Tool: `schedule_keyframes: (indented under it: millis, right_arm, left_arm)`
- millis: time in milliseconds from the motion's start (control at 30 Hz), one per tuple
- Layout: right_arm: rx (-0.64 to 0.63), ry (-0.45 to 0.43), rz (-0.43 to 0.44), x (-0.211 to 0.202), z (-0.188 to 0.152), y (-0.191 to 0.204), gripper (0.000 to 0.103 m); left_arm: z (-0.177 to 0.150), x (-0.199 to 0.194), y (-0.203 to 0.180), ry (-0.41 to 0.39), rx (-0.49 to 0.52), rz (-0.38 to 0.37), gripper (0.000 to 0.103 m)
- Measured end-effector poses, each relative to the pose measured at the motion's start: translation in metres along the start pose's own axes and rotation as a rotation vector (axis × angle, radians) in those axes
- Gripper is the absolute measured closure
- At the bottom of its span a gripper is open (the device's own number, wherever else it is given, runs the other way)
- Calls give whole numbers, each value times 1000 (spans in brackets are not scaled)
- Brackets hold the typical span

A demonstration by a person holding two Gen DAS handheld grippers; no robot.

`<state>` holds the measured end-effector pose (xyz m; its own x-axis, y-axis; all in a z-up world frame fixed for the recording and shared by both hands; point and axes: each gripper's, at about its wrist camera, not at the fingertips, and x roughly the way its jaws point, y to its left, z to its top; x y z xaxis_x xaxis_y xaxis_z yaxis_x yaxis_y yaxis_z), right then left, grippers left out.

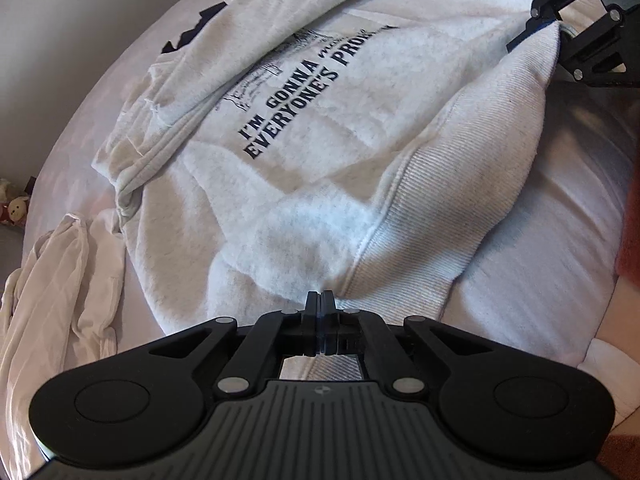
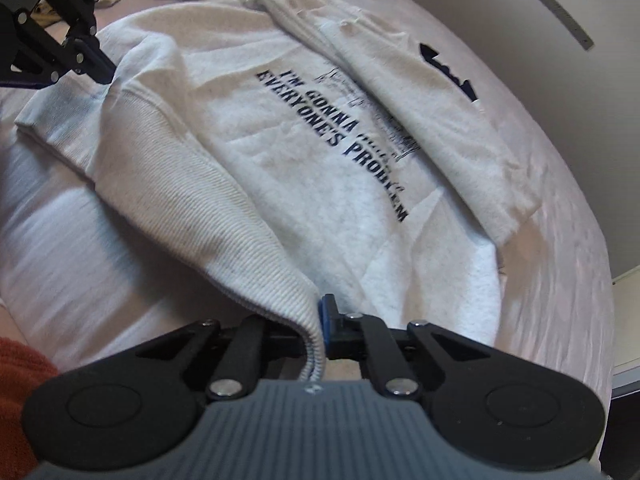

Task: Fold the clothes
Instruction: 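Lift the hem with both grippers and fold it toward the collar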

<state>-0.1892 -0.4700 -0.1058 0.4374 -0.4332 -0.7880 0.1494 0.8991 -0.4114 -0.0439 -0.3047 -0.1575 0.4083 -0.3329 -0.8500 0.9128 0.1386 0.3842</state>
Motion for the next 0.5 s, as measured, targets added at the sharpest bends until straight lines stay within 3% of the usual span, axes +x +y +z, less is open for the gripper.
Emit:
schedule_keyframes:
  millis: [100, 233, 400, 433, 500]
  right_arm:
    - [33, -35, -4, -5, 5, -10, 94]
    - [76, -81, -8, -11, 13, -24, 93]
    - [77, -106, 10, 3, 29, -52, 93]
    - [81, -104, 13, 8, 32, -59, 93]
    - [90, -100, 18, 18, 38, -72, 93]
  left_arm:
    - [1, -12, 13, -56, -71, 21, 103]
    - [7, -25, 36, -131, -177, -32, 103]
    - [13, -33, 39, -153, -178, -114, 102]
    - [13, -34, 38, -153, -171, -125, 99]
    - [16, -35, 32, -147, -146, -135, 75]
